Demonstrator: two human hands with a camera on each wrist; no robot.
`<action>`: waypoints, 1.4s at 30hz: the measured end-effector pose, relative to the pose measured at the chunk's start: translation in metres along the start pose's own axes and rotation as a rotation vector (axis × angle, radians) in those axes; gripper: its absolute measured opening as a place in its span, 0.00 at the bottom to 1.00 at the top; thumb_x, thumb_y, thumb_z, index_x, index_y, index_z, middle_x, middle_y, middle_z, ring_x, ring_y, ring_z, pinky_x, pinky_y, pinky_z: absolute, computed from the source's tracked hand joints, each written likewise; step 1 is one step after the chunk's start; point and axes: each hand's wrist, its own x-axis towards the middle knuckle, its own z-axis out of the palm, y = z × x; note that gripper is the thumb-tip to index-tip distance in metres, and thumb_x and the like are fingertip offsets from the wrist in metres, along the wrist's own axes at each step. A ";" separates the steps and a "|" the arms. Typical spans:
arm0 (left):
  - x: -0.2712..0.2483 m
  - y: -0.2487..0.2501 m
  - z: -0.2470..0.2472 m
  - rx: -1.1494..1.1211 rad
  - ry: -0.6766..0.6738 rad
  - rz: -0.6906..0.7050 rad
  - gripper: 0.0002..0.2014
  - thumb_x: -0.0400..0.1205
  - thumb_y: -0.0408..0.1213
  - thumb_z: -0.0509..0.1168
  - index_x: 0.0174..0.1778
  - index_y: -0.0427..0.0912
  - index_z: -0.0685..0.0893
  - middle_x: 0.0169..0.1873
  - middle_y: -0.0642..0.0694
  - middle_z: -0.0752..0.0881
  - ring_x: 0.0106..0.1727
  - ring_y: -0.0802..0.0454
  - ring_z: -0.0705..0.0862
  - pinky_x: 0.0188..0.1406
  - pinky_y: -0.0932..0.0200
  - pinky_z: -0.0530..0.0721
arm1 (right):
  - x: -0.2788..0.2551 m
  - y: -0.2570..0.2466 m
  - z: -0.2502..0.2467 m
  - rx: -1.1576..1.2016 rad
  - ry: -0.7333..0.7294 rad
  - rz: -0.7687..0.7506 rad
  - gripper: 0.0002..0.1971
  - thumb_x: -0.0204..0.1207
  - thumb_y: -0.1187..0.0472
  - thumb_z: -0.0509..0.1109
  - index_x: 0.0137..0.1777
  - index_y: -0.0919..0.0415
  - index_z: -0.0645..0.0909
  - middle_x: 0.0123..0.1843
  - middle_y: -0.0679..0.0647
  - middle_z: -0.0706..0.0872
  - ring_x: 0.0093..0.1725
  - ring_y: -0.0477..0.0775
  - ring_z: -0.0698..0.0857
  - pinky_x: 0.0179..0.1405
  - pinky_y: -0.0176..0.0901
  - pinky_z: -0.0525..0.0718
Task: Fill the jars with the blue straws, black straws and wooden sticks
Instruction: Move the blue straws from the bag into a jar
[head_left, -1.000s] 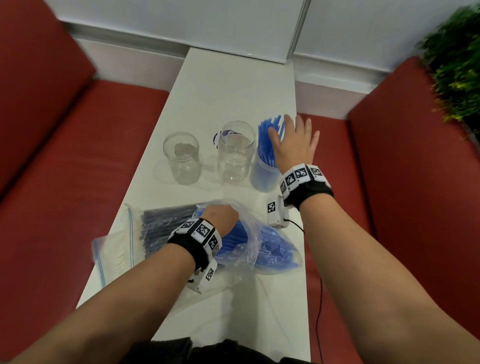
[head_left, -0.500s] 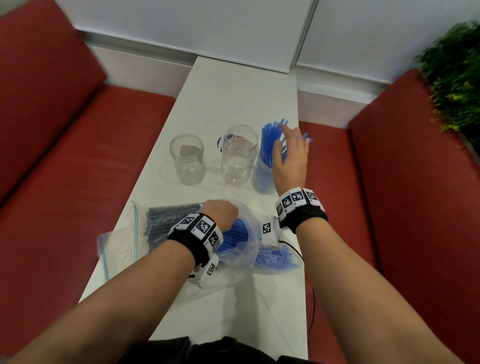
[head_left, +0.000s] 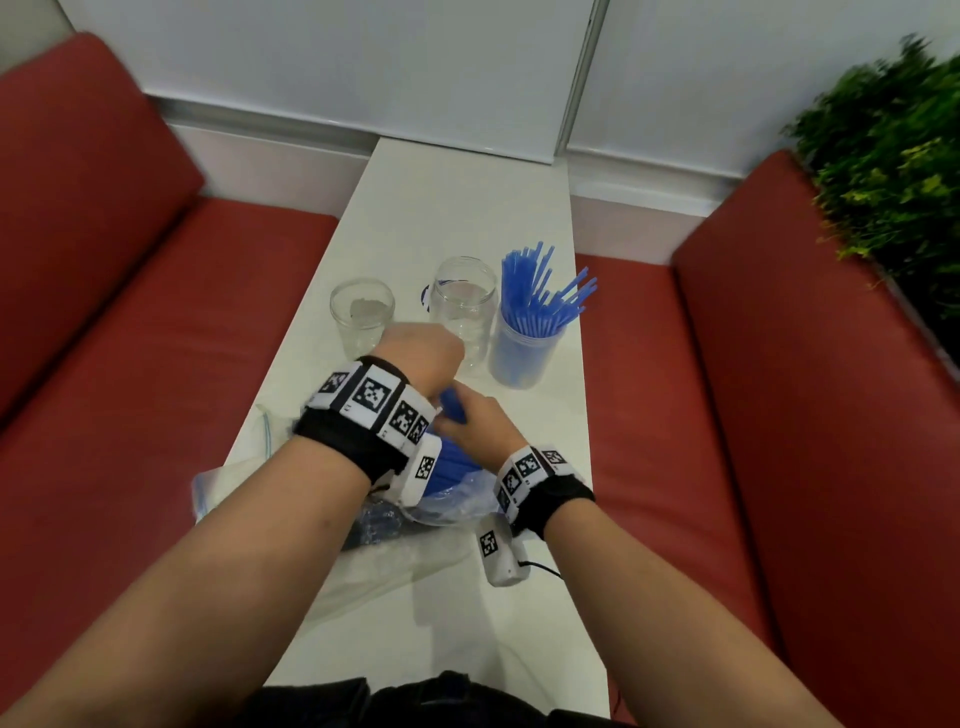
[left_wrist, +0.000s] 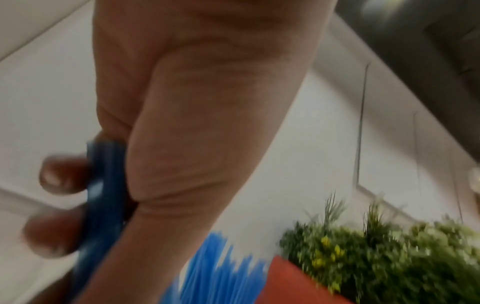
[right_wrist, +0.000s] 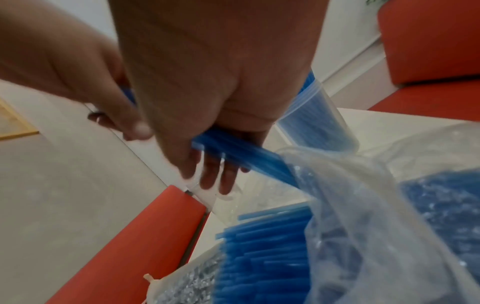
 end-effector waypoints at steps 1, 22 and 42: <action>-0.004 -0.004 -0.011 -0.045 0.064 0.026 0.10 0.75 0.47 0.75 0.45 0.46 0.88 0.34 0.51 0.84 0.32 0.53 0.82 0.34 0.56 0.79 | -0.001 -0.005 0.000 0.080 0.046 -0.003 0.03 0.82 0.61 0.72 0.52 0.58 0.83 0.44 0.64 0.91 0.41 0.53 0.86 0.46 0.46 0.82; 0.002 -0.010 0.008 -1.942 0.126 0.099 0.30 0.89 0.57 0.49 0.55 0.33 0.85 0.52 0.33 0.90 0.52 0.41 0.90 0.50 0.50 0.89 | -0.029 -0.130 -0.121 0.852 0.330 -0.390 0.23 0.77 0.60 0.77 0.25 0.54 0.69 0.21 0.55 0.74 0.22 0.55 0.71 0.28 0.46 0.73; 0.019 0.028 0.048 -2.741 -0.587 0.080 0.21 0.85 0.47 0.63 0.33 0.35 0.86 0.28 0.44 0.84 0.17 0.58 0.78 0.05 0.70 0.69 | -0.026 -0.110 -0.102 0.794 0.294 -0.364 0.23 0.81 0.61 0.73 0.26 0.56 0.69 0.24 0.57 0.76 0.27 0.59 0.78 0.33 0.46 0.81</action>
